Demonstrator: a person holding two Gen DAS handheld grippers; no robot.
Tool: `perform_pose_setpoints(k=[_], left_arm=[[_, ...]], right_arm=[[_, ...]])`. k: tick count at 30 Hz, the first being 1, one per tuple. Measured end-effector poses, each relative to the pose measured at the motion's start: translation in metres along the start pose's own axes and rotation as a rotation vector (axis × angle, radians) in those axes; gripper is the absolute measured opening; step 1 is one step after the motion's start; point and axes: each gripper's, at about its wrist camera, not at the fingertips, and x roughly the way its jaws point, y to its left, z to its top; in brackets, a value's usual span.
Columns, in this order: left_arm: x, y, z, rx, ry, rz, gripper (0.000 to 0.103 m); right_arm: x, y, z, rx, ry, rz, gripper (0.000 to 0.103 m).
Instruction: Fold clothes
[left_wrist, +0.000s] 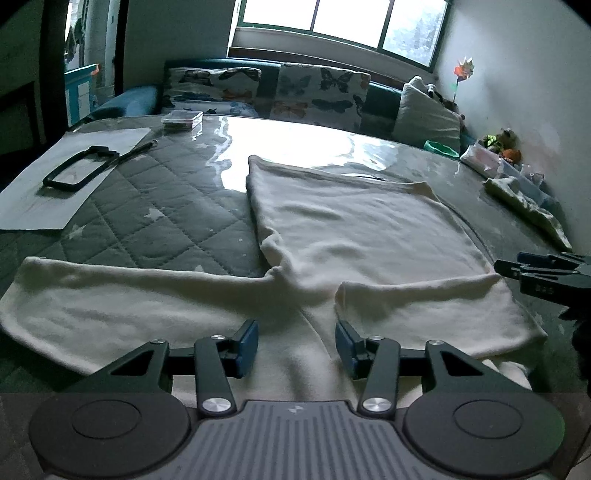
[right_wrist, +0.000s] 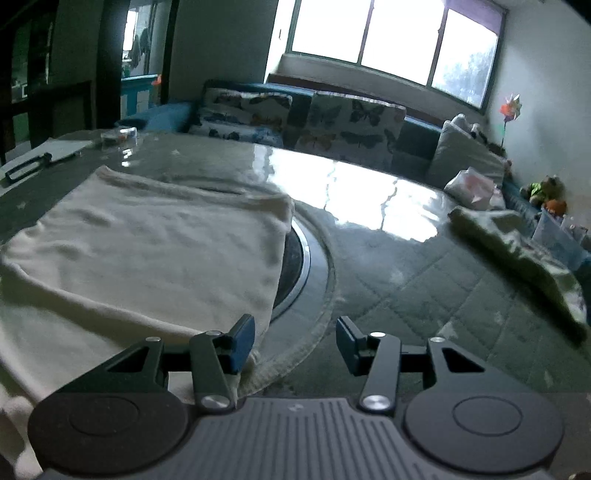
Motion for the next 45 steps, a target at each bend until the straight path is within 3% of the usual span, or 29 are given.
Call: perform_pose_setpoints(k=[4, 8, 12, 17, 20, 24, 28, 34, 37, 39, 44, 45], left_arm=[[-0.008, 0.009, -0.002, -0.019, -0.007, 0.017, 0.051], [-0.019, 0.023, -0.006, -0.051, -0.018, 0.051, 0.051], [-0.031, 0.042, -0.010, -0.088, -0.033, 0.098, 0.052], [-0.046, 0.075, -0.015, -0.174, -0.057, 0.180, 0.053], [-0.056, 0.096, -0.017, -0.233, -0.073, 0.236, 0.053], [-0.068, 0.123, -0.016, -0.306, -0.100, 0.317, 0.053], [-0.068, 0.143, -0.010, -0.357, -0.115, 0.387, 0.053], [-0.056, 0.153, -0.003, -0.378, -0.108, 0.393, 0.051], [-0.049, 0.155, -0.001, -0.391, -0.091, 0.377, 0.040], [-0.046, 0.157, -0.001, -0.402, -0.087, 0.383, 0.039], [-0.042, 0.163, -0.002, -0.440, -0.086, 0.402, 0.012], [-0.042, 0.165, -0.002, -0.453, -0.086, 0.404, 0.011]], right_arm=[[-0.021, 0.012, -0.004, -0.034, -0.038, 0.082, 0.048], [-0.018, 0.022, -0.019, -0.102, 0.000, 0.102, 0.048], [-0.027, 0.022, -0.013, -0.085, -0.019, 0.097, 0.049], [-0.051, 0.041, -0.007, -0.132, -0.055, 0.220, 0.049], [-0.051, 0.062, -0.010, -0.162, -0.030, 0.299, 0.049], [-0.045, 0.082, -0.016, -0.226, 0.005, 0.305, 0.049], [-0.053, 0.084, -0.004, -0.212, -0.006, 0.330, 0.049], [-0.064, 0.097, 0.008, -0.238, -0.044, 0.365, 0.050], [-0.068, 0.103, 0.009, -0.243, -0.054, 0.379, 0.050], [-0.070, 0.105, 0.010, -0.246, -0.061, 0.383, 0.050], [-0.073, 0.104, 0.008, -0.236, -0.064, 0.380, 0.050], [-0.073, 0.103, 0.007, -0.231, -0.063, 0.378, 0.050]])
